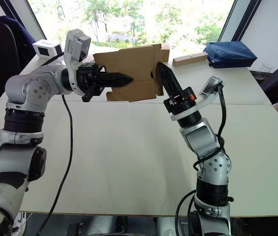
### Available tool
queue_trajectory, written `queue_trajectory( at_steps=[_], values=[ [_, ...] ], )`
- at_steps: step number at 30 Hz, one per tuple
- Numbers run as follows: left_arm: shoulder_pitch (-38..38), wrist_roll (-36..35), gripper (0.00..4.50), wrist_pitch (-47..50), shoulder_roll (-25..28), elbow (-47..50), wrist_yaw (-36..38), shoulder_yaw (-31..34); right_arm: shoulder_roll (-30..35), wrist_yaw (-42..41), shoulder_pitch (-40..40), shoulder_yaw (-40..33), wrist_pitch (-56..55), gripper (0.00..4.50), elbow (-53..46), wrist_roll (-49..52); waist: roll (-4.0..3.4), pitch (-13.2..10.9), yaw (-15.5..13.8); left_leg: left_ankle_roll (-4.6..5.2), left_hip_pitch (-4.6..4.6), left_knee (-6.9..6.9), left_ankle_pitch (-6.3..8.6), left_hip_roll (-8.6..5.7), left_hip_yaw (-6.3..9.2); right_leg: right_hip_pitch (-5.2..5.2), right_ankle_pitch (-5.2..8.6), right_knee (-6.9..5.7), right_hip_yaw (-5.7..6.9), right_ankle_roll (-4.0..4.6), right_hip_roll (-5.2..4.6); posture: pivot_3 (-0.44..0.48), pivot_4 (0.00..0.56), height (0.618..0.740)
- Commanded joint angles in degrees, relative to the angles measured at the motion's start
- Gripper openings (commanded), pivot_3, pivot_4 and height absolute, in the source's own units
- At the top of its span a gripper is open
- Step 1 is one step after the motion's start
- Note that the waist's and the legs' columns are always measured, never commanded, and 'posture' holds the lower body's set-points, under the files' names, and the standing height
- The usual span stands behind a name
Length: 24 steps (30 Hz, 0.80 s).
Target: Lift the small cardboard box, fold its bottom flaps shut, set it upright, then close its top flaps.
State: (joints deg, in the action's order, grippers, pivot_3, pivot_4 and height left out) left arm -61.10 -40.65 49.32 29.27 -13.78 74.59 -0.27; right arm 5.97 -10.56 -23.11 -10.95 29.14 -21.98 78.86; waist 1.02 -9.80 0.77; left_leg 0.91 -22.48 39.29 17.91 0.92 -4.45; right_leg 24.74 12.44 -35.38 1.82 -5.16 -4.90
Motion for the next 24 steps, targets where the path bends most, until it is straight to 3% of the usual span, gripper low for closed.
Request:
queue_trajectory(
  at_steps=[1,11,16,24],
  values=[
    [-1.03,-0.54,0.0,-1.03,-0.18,0.49,-0.26,1.64,-0.64,-0.08,-1.35,0.67,-0.55,1.44,-2.33,0.2,0.0,0.0,0.0,0.0,0.0,0.0,0.0,0.0,0.0,0.0,0.0,0.0,0.0,0.0,0.0,0.0,0.15,0.74],
    [-1.05,-0.17,0.0,-2.24,-0.81,-0.55,-1.21,1.97,-2.53,-0.66,1.57,5.31,0.78,1.44,-4.0,-1.96,0.0,0.0,0.03,0.0,0.0,0.0,0.0,0.0,0.0,0.0,0.0,0.0,0.0,0.0,0.01,0.0,0.15,0.74],
    [-0.92,0.03,0.0,-2.24,-0.95,-0.56,-1.13,1.92,-0.31,-1.97,1.71,7.77,3.29,1.44,-5.41,-3.69,0.0,0.0,-0.01,0.0,0.0,0.0,0.0,0.0,0.0,0.0,0.0,0.0,0.0,0.0,0.0,0.0,0.15,0.74],
    [-0.9,-0.33,0.0,-1.64,-0.2,-0.14,-0.52,2.26,2.22,-1.39,2.9,3.01,2.66,1.44,-6.38,0.29,0.0,0.0,0.01,0.0,0.0,0.0,0.0,0.0,0.0,0.0,0.0,0.01,0.0,0.0,0.0,0.0,0.15,0.74]
  ],
)
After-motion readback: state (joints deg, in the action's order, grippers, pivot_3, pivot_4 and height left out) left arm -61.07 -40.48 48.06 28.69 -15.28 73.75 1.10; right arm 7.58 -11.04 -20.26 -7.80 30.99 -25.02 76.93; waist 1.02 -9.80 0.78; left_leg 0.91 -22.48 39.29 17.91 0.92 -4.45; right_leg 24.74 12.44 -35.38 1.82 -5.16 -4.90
